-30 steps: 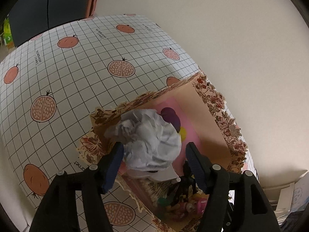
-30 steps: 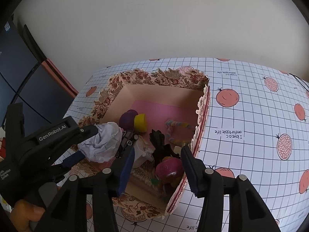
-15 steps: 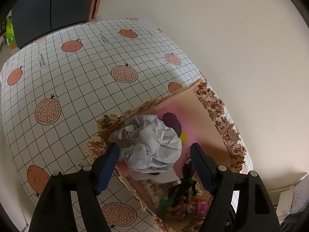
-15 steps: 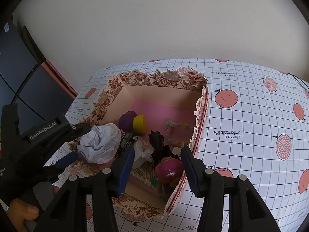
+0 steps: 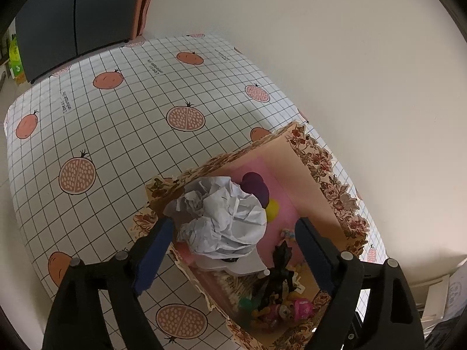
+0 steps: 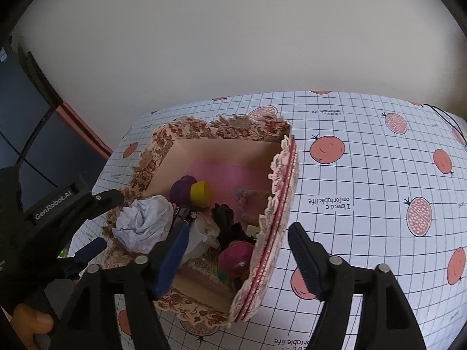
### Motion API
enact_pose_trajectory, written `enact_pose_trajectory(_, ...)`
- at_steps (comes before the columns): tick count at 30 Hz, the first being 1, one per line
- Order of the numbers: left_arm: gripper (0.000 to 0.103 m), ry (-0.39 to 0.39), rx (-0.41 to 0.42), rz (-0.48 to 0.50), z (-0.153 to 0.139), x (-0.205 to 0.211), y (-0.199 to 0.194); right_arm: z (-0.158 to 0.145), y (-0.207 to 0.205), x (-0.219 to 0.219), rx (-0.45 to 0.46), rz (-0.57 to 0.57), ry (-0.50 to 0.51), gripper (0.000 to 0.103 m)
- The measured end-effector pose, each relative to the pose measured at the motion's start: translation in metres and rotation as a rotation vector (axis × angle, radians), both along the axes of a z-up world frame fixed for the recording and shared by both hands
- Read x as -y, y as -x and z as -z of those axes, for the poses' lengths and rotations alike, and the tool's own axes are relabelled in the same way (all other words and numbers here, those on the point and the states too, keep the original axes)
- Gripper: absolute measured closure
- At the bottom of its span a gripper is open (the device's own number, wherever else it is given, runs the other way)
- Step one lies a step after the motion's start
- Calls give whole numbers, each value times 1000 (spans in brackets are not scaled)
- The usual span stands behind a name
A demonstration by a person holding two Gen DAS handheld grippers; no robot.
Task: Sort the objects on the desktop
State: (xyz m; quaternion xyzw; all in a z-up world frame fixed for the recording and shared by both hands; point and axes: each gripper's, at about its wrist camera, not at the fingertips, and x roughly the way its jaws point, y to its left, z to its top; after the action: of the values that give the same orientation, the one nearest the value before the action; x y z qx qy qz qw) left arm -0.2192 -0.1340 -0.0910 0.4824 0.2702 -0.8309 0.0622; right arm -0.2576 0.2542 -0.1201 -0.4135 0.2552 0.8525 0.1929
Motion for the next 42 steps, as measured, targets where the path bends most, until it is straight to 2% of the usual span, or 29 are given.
enact_pose_trajectory(3, 17, 12, 0, 9, -2, -4, 1, 0, -2, -4, 5, 7, 6, 19)
enact_pose_trajectory(8, 16, 37, 7, 24, -3, -11, 1, 1, -5, -9, 23, 32, -5, 2)
enact_pose_trajectory(10, 9, 46, 3, 29, -3, -14, 1, 1, -7, -12, 27, 42, -6, 1)
enact_pose_trajectory(17, 1, 92, 0, 36, -6, -22, 1, 0, -12, -20, 39, 70, -16, 0)
enact_pose_trajectory(24, 0, 146, 3, 42, -7, -28, 2, 0, -17, -29, 49, 107, -16, 0)
enact_pose_trajectory(32, 0, 162, -1, 80, -10, -41, 3, -4, -24, -35, 47, 117, -22, 0)
enact_pose_trajectory(37, 0, 182, -2, 121, -17, -54, 2, -21, -35, -36, 34, 127, -79, 0)
enact_pose_trajectory(42, 0, 168, -50, 166, -37, -66, -2, -46, -54, -40, -1, 155, -106, 0)
